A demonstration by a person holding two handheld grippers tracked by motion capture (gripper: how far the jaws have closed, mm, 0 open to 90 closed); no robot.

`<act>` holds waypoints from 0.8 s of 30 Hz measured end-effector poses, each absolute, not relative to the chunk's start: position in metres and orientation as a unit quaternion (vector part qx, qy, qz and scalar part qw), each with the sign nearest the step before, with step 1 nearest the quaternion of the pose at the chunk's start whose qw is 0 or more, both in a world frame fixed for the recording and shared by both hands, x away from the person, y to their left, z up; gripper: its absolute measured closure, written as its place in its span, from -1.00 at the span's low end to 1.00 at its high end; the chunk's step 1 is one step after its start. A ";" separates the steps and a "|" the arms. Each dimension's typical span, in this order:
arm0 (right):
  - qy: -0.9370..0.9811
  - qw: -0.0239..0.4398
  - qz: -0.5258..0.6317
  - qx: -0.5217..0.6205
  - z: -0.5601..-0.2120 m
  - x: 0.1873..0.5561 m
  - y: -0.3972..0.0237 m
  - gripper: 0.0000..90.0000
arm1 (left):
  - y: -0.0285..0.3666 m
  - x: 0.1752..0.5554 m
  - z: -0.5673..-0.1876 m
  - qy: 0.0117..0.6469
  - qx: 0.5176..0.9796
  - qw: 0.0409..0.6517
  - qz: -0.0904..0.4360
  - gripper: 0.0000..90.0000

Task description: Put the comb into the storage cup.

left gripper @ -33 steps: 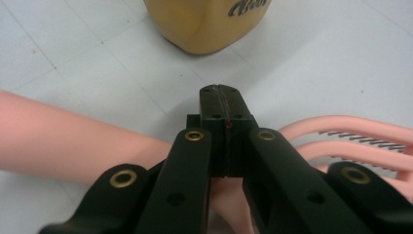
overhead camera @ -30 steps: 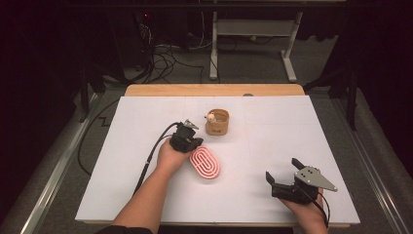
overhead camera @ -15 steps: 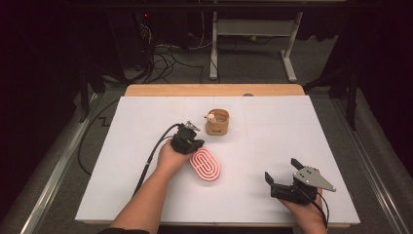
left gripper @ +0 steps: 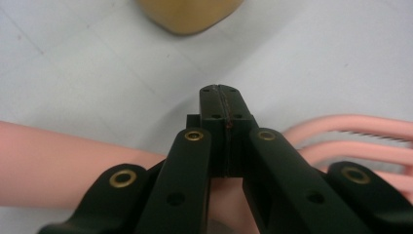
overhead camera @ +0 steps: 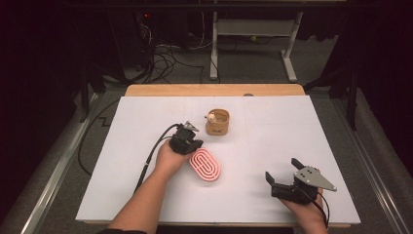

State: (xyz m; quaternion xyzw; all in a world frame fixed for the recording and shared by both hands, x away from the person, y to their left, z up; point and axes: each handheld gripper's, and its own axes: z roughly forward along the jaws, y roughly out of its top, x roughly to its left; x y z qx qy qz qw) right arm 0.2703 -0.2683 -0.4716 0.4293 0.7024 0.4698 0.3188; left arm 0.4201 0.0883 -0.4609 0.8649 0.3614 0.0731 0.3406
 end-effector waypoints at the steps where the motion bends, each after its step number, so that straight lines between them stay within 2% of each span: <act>1: 0.702 0.318 0.470 0.430 -0.472 0.270 -0.268 -0.97 | 0.087 0.419 -0.458 0.359 0.864 0.346 0.074 1.00; 11: 0.703 0.316 0.471 0.429 -0.472 0.271 -0.266 -0.97 | 0.063 0.398 -0.447 0.327 0.868 0.369 0.060 1.00; 24: 0.703 0.315 0.472 0.429 -0.472 0.271 -0.265 -0.96 | 0.034 0.370 -0.447 0.272 0.897 0.344 0.049 1.00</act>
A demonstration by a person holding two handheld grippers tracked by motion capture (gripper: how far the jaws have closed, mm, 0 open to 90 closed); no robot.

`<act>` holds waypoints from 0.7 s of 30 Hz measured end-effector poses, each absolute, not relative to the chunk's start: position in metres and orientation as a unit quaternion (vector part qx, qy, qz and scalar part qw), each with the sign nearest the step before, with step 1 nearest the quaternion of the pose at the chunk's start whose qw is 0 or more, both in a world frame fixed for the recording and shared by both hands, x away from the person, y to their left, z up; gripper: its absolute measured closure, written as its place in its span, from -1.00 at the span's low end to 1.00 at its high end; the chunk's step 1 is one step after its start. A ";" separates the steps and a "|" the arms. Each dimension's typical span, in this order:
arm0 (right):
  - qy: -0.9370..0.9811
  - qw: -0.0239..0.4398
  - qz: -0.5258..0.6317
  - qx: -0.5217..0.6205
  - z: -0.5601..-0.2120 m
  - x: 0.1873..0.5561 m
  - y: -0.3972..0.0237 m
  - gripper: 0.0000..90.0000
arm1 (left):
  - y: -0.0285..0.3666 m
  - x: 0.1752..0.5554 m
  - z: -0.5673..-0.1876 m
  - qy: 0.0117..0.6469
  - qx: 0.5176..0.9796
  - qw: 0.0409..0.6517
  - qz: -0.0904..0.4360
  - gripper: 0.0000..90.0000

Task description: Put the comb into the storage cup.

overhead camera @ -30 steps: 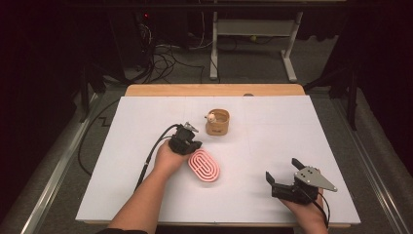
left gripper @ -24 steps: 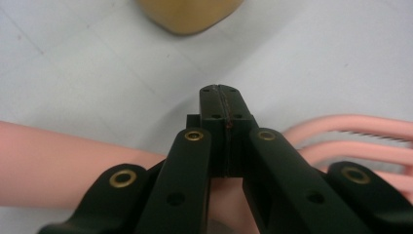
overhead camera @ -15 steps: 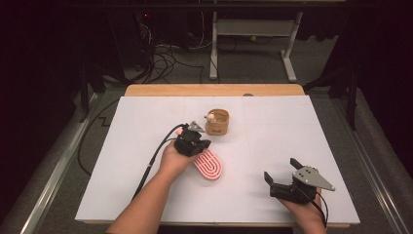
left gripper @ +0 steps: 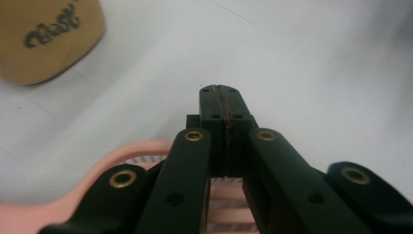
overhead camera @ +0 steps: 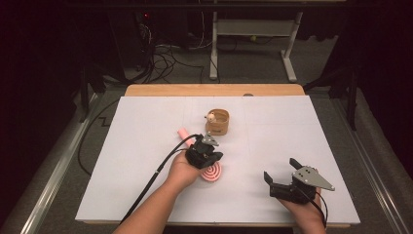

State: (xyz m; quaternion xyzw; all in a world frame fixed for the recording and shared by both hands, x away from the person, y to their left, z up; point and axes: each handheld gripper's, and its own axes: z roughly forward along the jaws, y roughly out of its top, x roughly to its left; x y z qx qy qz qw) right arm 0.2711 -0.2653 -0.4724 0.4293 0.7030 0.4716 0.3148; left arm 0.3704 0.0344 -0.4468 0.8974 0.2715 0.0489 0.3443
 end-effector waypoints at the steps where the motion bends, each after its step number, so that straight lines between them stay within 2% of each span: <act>1: 0.703 0.315 0.471 0.429 -0.472 0.271 -0.265 -0.96 | 0.032 0.368 -0.446 0.266 0.901 0.338 0.051 1.00; 16: 0.701 0.315 0.472 0.432 -0.472 0.270 -0.266 -0.96 | 0.027 0.355 -0.443 0.241 0.923 0.294 0.056 1.00; 21: 0.701 0.316 0.471 0.432 -0.472 0.270 -0.265 -0.96 | 0.024 0.352 -0.450 0.235 0.935 0.260 0.059 1.00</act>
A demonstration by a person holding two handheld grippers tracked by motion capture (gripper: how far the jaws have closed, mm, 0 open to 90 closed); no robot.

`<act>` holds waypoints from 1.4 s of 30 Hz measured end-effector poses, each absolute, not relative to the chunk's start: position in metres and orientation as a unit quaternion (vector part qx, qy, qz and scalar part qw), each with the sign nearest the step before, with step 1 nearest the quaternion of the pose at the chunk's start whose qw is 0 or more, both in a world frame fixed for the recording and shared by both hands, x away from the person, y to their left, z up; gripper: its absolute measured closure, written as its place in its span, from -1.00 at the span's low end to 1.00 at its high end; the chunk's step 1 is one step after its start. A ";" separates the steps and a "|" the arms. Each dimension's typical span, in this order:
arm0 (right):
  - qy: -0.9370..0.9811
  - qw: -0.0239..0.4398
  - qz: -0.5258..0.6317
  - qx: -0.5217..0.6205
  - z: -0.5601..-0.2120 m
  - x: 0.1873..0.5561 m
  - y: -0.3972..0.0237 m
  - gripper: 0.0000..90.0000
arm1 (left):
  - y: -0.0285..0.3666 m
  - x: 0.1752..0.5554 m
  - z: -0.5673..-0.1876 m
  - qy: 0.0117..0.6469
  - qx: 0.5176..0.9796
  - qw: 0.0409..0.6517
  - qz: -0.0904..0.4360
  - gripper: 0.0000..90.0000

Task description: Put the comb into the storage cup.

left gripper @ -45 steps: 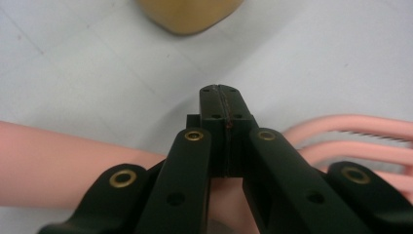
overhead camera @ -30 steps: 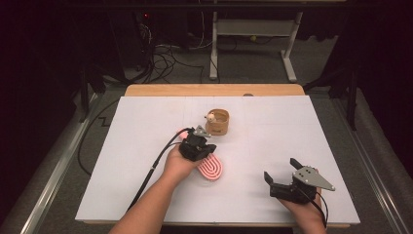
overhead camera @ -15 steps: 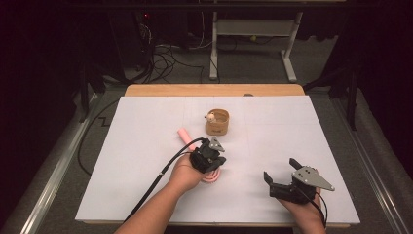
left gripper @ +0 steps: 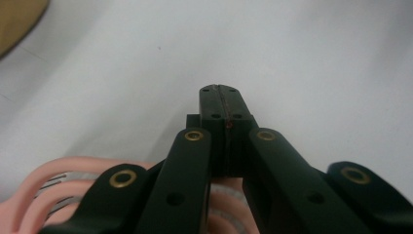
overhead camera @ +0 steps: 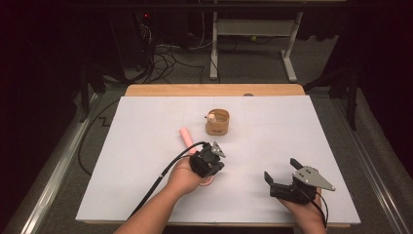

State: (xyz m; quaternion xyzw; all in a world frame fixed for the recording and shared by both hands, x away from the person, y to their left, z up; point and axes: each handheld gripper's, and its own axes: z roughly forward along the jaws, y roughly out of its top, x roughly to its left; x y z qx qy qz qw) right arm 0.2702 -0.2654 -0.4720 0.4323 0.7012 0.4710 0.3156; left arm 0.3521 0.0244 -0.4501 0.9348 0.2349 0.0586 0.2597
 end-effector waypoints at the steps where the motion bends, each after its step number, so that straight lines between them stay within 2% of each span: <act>1: 0.701 0.316 0.471 0.432 -0.472 0.270 -0.265 -0.96 | 0.025 0.351 -0.452 0.236 0.935 0.260 0.056 1.00; 19: 0.699 0.315 0.472 0.434 -0.472 0.270 -0.265 -0.96 | 0.057 0.334 -0.449 0.243 0.930 0.268 0.065 1.00; 29: 0.698 0.314 0.473 0.436 -0.472 0.270 -0.266 -0.96 | 0.069 0.326 -0.447 0.237 0.936 0.247 0.084 1.00; 42: 0.698 0.316 0.473 0.435 -0.471 0.270 -0.266 -0.96 | 0.097 0.322 -0.447 0.262 0.928 0.249 0.093 1.00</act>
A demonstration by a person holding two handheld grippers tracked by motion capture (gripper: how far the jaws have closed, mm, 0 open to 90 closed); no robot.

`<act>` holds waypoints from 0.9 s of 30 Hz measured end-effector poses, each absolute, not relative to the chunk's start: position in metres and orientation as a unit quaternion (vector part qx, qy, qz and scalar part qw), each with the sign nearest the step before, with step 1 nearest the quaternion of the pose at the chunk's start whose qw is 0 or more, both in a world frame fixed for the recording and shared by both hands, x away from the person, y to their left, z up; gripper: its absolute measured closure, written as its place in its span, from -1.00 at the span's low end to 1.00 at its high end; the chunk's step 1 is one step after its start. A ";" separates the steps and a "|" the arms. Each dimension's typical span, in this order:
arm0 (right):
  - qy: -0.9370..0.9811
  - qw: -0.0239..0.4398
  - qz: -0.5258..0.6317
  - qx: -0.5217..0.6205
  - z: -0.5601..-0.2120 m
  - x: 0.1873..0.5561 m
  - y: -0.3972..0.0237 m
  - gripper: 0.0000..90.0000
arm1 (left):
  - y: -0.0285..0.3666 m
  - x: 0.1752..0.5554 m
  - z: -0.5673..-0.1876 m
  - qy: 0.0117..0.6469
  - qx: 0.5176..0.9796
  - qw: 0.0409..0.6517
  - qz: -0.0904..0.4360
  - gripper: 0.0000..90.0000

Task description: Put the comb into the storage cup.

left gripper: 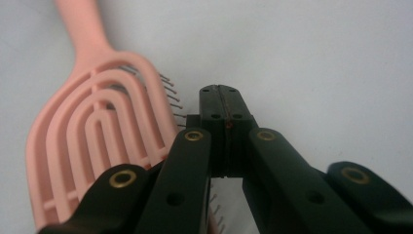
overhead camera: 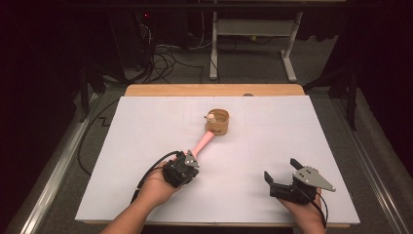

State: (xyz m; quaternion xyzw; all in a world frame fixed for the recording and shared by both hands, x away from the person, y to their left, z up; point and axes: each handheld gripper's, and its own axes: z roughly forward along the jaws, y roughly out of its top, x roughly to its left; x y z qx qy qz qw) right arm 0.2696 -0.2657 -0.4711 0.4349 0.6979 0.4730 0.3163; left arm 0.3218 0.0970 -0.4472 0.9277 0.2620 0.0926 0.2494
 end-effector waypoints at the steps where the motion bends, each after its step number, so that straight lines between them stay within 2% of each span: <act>1: 0.698 0.316 0.473 0.435 -0.471 0.270 -0.266 -0.96 | 0.099 0.321 -0.447 0.263 0.927 0.251 0.092 1.00; 17: 0.698 0.316 0.472 0.436 -0.471 0.270 -0.265 -0.96 | 0.118 0.314 -0.451 0.274 0.919 0.265 0.096 1.00; 27: 0.700 0.316 0.471 0.434 -0.472 0.270 -0.264 -0.96 | 0.138 0.300 -0.449 0.266 0.897 0.342 0.084 1.00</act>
